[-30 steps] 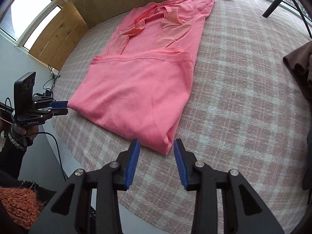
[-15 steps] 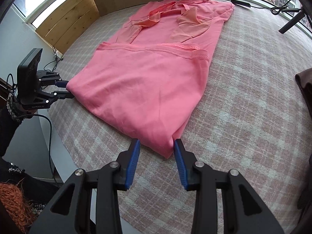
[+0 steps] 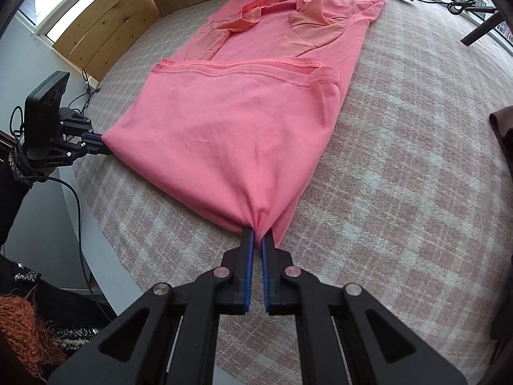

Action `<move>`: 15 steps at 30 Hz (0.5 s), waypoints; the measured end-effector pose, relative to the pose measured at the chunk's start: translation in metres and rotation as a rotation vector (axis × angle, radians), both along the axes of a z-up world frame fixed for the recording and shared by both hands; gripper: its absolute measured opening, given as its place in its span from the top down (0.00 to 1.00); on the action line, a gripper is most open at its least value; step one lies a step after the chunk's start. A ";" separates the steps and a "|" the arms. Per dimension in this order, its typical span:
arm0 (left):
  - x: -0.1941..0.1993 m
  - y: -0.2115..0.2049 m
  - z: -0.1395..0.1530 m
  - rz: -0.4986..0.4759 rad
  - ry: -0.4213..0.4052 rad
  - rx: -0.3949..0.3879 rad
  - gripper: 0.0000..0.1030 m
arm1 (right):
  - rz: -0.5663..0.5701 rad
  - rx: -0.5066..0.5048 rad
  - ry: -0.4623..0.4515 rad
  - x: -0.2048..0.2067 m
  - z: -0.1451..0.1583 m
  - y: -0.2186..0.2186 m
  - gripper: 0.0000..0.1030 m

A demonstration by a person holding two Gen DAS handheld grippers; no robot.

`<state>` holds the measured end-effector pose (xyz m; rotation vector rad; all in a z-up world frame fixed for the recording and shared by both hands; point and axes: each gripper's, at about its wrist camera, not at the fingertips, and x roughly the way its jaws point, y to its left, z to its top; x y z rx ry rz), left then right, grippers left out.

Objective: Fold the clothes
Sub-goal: 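Pinch the folded edge with both tools to square it, then release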

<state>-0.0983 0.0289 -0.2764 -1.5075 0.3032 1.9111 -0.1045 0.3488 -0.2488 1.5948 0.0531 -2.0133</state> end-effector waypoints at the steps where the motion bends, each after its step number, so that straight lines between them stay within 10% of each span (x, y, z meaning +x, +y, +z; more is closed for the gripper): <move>1: -0.002 -0.002 0.001 0.013 -0.005 -0.004 0.91 | 0.001 0.010 -0.008 0.001 0.002 -0.001 0.94; 10: 0.000 0.022 0.052 -0.036 0.125 0.046 0.91 | -0.093 -0.015 0.123 -0.006 0.053 0.008 0.87; 15: -0.019 0.048 0.030 -0.099 0.078 0.052 0.91 | 0.004 0.092 0.172 -0.022 0.029 -0.040 0.87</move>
